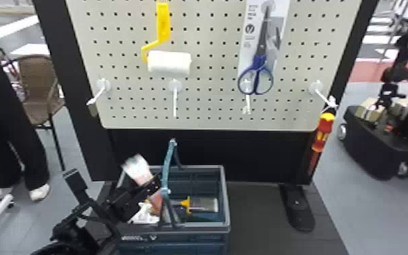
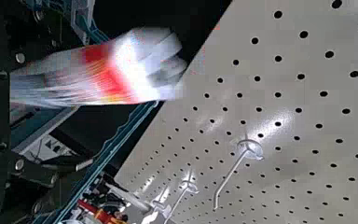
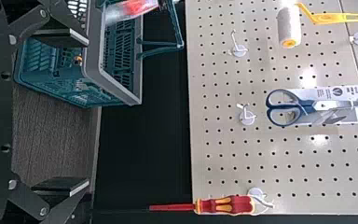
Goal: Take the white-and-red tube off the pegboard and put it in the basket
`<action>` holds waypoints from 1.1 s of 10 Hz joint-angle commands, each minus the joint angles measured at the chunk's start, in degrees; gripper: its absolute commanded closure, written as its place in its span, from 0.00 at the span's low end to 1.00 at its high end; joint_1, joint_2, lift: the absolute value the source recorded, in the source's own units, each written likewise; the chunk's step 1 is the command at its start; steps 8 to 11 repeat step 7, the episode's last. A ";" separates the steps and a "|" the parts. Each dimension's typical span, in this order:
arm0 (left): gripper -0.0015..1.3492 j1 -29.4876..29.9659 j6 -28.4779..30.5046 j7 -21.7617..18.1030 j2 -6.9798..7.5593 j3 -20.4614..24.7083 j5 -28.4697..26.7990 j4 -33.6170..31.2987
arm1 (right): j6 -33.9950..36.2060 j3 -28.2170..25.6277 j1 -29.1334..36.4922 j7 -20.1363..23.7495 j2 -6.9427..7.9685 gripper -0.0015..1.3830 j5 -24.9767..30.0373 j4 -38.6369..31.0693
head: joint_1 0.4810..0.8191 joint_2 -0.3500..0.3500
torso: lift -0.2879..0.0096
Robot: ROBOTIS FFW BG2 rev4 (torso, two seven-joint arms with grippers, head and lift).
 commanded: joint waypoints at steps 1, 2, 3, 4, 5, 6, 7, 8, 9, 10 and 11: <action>0.08 0.03 -0.12 0.00 0.09 -0.05 -0.01 0.00 | 0.10 0.00 -0.01 0.04 -0.01 0.17 -0.02 0.00 | 0.20 0.50 | 0.63; 0.08 0.03 -0.29 0.00 0.09 0.04 -0.01 0.00 | 0.19 0.00 -0.01 0.13 -0.01 0.17 -0.02 0.00 | 0.20 0.50 | 0.63; 0.08 0.03 -0.29 0.00 0.09 -0.05 -0.01 0.00 | 0.19 0.00 -0.01 0.13 -0.10 0.17 -0.02 0.00 | 0.20 0.50 | 0.63; 0.08 0.03 -0.29 0.00 0.09 -0.13 -0.01 0.00 | 0.19 0.00 -0.01 0.13 -0.10 0.17 -0.11 0.00 | 0.20 0.50 | 0.63; 0.08 0.03 -0.29 0.00 0.09 -0.13 -0.01 0.00 | 0.19 0.00 -0.01 0.13 -0.10 0.17 -0.11 0.00 | 0.20 0.50 | 0.63; 0.08 0.03 -0.29 0.00 0.09 -0.22 -0.01 0.00 | 0.19 0.00 -0.01 0.13 -0.10 0.17 -0.11 0.00 | 0.20 0.50 | 0.63; 0.08 0.03 -0.29 0.00 0.09 -0.22 -0.01 0.00 | 0.19 0.00 -0.01 0.13 -0.10 0.17 -0.11 0.00 | 0.20 0.50 | 0.63; 0.08 0.03 -0.29 0.00 0.09 -0.22 -0.01 0.00 | 0.19 0.00 -0.01 0.13 -0.10 0.17 -0.11 0.00 | 0.20 0.50 | 0.63; 0.08 0.03 -0.29 0.00 0.09 -0.22 -0.01 0.00 | 0.19 0.00 -0.01 0.13 -0.10 0.17 -0.11 0.00 | 0.20 0.50 | 0.63; 0.08 0.03 -0.29 0.00 0.09 -0.22 -0.01 0.00 | 0.19 0.00 -0.01 0.13 -0.10 0.17 -0.11 0.00 | 0.20 0.50 | 0.63; 0.08 0.03 -0.29 0.00 0.09 -0.22 -0.01 0.00 | 0.19 0.00 -0.01 0.13 -0.10 0.17 -0.11 0.00 | 0.20 0.50 | 0.63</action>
